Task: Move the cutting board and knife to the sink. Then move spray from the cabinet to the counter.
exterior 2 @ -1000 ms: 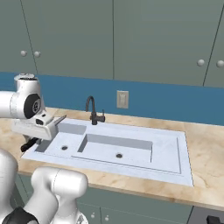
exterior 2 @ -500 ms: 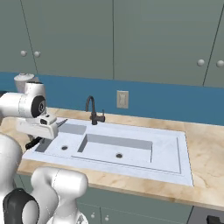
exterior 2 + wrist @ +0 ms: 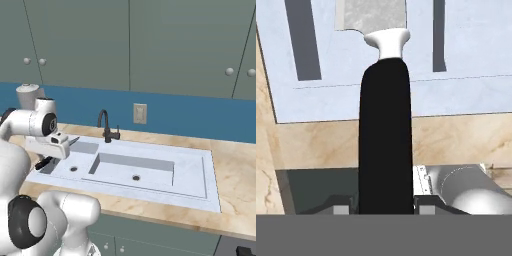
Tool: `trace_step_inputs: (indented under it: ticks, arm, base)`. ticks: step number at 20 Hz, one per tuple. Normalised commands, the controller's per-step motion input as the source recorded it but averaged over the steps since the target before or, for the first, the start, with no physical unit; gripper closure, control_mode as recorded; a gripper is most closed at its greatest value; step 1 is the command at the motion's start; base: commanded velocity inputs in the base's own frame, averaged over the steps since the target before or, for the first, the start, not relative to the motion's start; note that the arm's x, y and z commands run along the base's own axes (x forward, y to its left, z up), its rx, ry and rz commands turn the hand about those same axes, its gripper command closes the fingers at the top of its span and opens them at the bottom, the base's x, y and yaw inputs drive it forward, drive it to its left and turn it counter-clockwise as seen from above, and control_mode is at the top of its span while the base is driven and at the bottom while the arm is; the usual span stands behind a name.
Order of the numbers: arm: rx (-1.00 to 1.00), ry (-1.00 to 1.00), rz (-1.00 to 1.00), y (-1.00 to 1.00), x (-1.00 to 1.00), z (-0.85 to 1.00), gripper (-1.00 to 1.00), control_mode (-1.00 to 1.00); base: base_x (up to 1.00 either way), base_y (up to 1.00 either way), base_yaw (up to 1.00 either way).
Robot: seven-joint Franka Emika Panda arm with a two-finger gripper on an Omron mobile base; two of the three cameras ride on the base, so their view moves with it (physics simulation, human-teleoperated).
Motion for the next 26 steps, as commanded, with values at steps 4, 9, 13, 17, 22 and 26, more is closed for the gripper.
trace_step_inputs:
  ticks: [4,9,13,17,22,26]
  arm:
    - [0.00,0.00,0.00,0.01,0.33,-0.25,1.00,-1.00]
    - [0.00,0.00,0.00,0.02,0.29,-0.23,1.00,-1.00]
    - [0.00,0.01,0.00,0.00,0.29,-0.23,1.00,-1.00]
    - [0.00,0.03,0.00,0.01,0.31,-0.25,1.00,-1.00]
    - [0.00,0.07,0.00,0.05,0.29,-0.26,1.00,-1.00]
    - [0.00,0.10,0.00,0.12,0.26,-0.19,1.00,-1.00]
  base:
    - [0.00,0.00,0.00]
    - [0.00,0.00,0.00]
    - [0.00,0.00,0.00]
    - [0.00,0.00,0.00]
    - [0.00,0.00,0.00]
    - [0.00,0.00,0.00]
